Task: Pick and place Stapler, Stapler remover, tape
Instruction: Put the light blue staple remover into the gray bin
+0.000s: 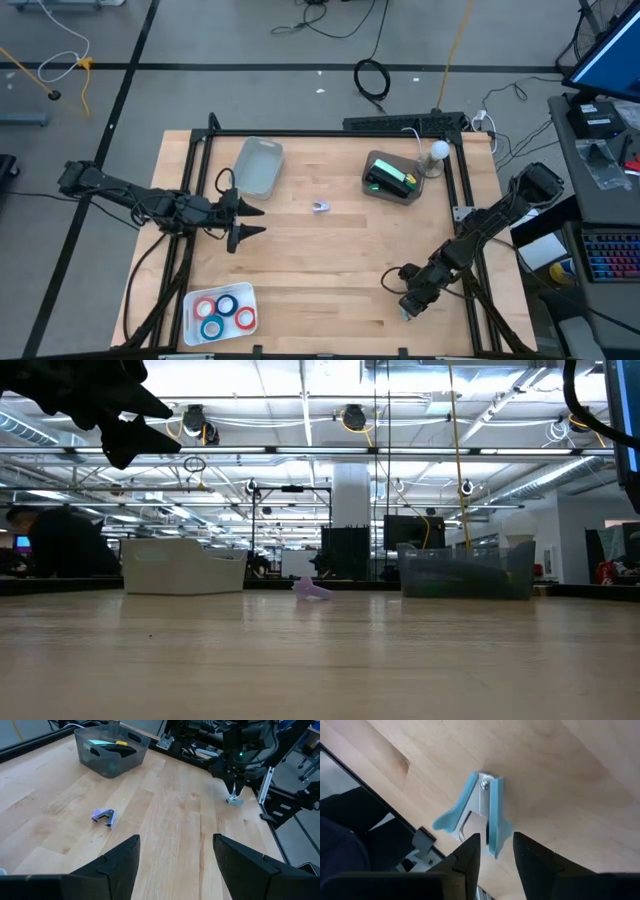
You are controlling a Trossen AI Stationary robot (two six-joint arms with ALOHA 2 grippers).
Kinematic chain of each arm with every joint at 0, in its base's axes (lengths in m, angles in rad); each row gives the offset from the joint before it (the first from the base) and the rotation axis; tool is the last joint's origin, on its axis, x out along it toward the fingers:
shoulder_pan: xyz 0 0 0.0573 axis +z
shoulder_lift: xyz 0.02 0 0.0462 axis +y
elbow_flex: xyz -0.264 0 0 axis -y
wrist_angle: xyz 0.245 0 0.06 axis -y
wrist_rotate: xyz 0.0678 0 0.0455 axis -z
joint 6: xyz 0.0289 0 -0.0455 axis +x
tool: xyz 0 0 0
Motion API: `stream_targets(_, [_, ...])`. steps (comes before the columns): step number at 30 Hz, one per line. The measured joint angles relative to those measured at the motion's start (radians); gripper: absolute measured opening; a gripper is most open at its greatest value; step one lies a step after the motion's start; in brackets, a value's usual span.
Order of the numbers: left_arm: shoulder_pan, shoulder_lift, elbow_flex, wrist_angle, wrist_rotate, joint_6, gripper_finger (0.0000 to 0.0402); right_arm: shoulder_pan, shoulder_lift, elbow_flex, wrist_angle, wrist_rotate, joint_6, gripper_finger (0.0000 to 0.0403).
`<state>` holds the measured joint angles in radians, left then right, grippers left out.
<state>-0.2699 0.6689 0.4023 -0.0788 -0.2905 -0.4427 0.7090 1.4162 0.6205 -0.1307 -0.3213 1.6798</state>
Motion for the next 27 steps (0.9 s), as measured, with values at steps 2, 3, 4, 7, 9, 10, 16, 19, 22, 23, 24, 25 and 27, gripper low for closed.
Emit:
stream_targets(2, [0.0, 0.0, 0.0, 0.0, 0.0, 0.0, 0.0257, 0.0, 0.0, 0.0, 0.0, -0.02, 0.0, 0.0103])
stream_targets(3, [0.0, 0.0, 0.0, 0.0, 0.0, 0.0, 0.0257, 0.0, 0.0, 0.0, 0.001, -0.022, -0.001, 0.0099])
stream_targets(4, [0.0, 0.0, 0.0, 0.0, 0.0, 0.0, 0.0257, 0.0, 0.0, 0.0, 0.004, -0.023, -0.001, 0.0096])
stream_targets(7, [0.0, 0.0, 0.0, 0.0, 0.0, 0.0, 0.0257, 0.0, 0.0, 0.0, 0.024, -0.023, 0.0, 0.0087])
stream_targets(9, [0.0, 0.0, 0.0, 0.0, 0.0, 0.001, 0.0257, 0.0, 0.0, 0.0, 0.036, -0.022, 0.0, 0.0081])
stream_targets(10, [0.0, 0.0, 0.0, 0.0, 0.0, 0.001, 0.0257, 0.0, 0.0, 0.0, 0.041, -0.022, 0.001, 0.0078])
stream_targets(16, [0.0, 0.0, 0.0, 0.0, 0.0, 0.002, 0.0257, 0.0, 0.0, 0.0, 0.045, -0.022, 0.002, 0.0047])
stream_targets(19, [0.0, 0.0, 0.0, 0.0, 0.0, 0.001, 0.0257, 0.0, 0.0, 0.0, 0.045, -0.022, 0.002, 0.0031])
stream_targets(22, [0.0, 0.0, 0.0, 0.0, 0.0, 0.001, 0.0257, 0.0, -0.001, 0.0, 0.045, -0.022, 0.002, 0.0012])
stream_targets(23, [0.0, 0.0, 0.0, 0.0, 0.0, -0.001, 0.0257, 0.0, -0.001, 0.0, 0.045, -0.021, 0.002, 0.0007])
stream_targets(24, [0.0, 0.0, 0.0, 0.0, 0.0, -0.002, 0.0258, 0.0, -0.001, 0.0, 0.045, -0.022, 0.001, 0.0004])
stream_targets(25, [0.0, 0.0, 0.0, 0.0, 0.0, -0.003, 0.0257, 0.0, -0.001, 0.0, 0.045, -0.022, 0.002, 0.0004])
stream_targets(27, [0.0, 0.0, 0.0, 0.001, 0.0, -0.004, 0.0257, 0.0, -0.001, 0.0, 0.045, -0.022, 0.002, 0.0004])
